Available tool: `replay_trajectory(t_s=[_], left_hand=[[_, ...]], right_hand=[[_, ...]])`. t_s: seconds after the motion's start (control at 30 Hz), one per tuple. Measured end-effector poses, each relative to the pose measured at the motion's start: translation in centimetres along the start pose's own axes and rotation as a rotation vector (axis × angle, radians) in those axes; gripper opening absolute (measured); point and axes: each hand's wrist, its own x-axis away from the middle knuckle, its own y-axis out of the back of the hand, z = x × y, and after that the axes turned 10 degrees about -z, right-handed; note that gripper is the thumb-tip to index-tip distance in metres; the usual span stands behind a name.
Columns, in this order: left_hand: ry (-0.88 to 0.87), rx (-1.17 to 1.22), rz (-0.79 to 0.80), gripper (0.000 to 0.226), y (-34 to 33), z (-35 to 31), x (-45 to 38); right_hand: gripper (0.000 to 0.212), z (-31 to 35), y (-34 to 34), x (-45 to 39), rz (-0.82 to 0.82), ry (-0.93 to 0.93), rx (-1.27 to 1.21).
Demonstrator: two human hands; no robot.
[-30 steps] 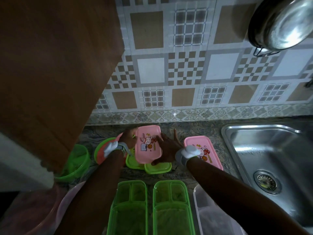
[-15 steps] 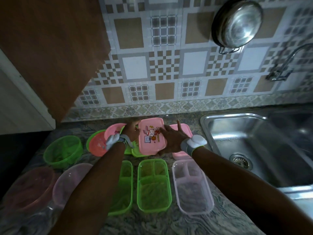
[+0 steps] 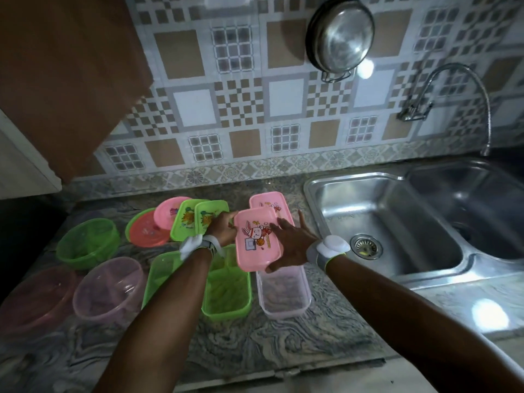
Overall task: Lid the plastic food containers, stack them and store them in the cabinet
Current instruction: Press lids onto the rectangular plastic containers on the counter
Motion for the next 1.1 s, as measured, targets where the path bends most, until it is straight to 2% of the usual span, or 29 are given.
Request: replay_trajectory(t_s=[0.43,0.73,1.1], left_hand=[[-0.004,-0.114,0.087,0.059,-3.1,-1.2,4.8],[-0.059,-0.186,0.185,0.063,-4.3,-1.6,6.0],[-0.093,-0.325,0.245,0.056,-4.1,-1.9,6.3]], right_hand=[[0.128,0.6,0.3,7.1,0.017,0.014,-0.005],[0.131,-0.3,-1.5,8.8,0.078,-0.048,-0.022],[0.133,0.1,-1.9,9.5,0.141,-0.053,-0.019]])
